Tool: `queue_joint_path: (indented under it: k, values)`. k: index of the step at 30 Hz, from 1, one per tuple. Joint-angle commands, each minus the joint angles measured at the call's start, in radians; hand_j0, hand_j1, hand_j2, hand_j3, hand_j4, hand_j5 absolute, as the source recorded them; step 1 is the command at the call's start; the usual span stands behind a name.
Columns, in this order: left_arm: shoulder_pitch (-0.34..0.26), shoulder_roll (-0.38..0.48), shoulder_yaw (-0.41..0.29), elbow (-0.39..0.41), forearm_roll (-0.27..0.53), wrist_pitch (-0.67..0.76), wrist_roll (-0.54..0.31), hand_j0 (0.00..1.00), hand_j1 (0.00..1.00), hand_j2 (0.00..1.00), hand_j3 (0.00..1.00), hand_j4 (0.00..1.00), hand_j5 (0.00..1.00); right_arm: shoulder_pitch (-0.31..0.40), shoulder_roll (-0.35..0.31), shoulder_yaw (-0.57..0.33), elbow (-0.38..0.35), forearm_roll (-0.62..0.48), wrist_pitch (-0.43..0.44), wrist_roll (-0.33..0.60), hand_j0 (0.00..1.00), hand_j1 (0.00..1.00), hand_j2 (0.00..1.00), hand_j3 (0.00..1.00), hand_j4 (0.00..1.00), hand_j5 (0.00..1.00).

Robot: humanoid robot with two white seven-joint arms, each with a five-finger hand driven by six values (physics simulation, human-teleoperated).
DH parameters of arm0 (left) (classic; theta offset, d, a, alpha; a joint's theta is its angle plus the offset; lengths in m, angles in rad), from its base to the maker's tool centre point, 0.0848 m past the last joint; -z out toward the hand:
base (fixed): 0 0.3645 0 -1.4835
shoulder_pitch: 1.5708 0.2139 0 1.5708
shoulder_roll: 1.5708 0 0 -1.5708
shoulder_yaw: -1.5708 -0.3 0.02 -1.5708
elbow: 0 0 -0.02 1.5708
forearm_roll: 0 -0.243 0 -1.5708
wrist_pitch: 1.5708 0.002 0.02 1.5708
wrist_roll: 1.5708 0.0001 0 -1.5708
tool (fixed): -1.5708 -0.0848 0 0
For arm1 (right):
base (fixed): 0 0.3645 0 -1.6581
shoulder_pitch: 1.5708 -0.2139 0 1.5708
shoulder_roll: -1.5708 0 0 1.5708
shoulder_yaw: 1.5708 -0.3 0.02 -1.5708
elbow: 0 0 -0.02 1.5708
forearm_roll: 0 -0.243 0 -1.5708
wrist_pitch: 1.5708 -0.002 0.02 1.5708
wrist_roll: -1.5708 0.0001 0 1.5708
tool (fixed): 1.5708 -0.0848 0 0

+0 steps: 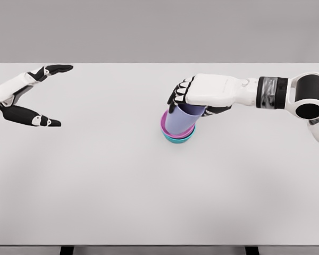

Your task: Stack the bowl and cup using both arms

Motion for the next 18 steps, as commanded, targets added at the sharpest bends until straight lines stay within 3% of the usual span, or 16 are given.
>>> queue_joint_path:
  k: [1,15,16,18]
  values:
    - [0.000,-0.001,0.000,0.000,0.008,0.002,0.000,1.00,1.00,1.00,1.00,1.00,1.00,0.000,-0.001,0.001,0.012,0.002,0.003,0.000,0.67,0.67,0.67,0.67,0.67,0.67]
    - [-0.002,-0.001,0.000,0.000,0.008,0.002,0.000,1.00,1.00,1.00,1.00,1.00,1.00,-0.006,0.001,0.007,0.028,0.015,0.003,0.000,0.69,0.69,0.69,0.69,0.69,0.69]
    - [-0.002,-0.001,0.002,0.000,0.008,0.002,0.000,1.00,1.00,1.00,1.00,1.00,1.00,-0.006,0.001,0.007,0.025,0.015,0.003,0.000,0.72,0.72,0.72,0.72,0.72,0.72]
    - [-0.002,-0.001,0.000,0.000,0.008,0.002,0.000,1.00,1.00,1.00,1.00,1.00,1.00,-0.006,0.001,0.013,0.017,0.018,0.003,0.000,0.93,0.93,0.93,0.93,0.93,0.93]
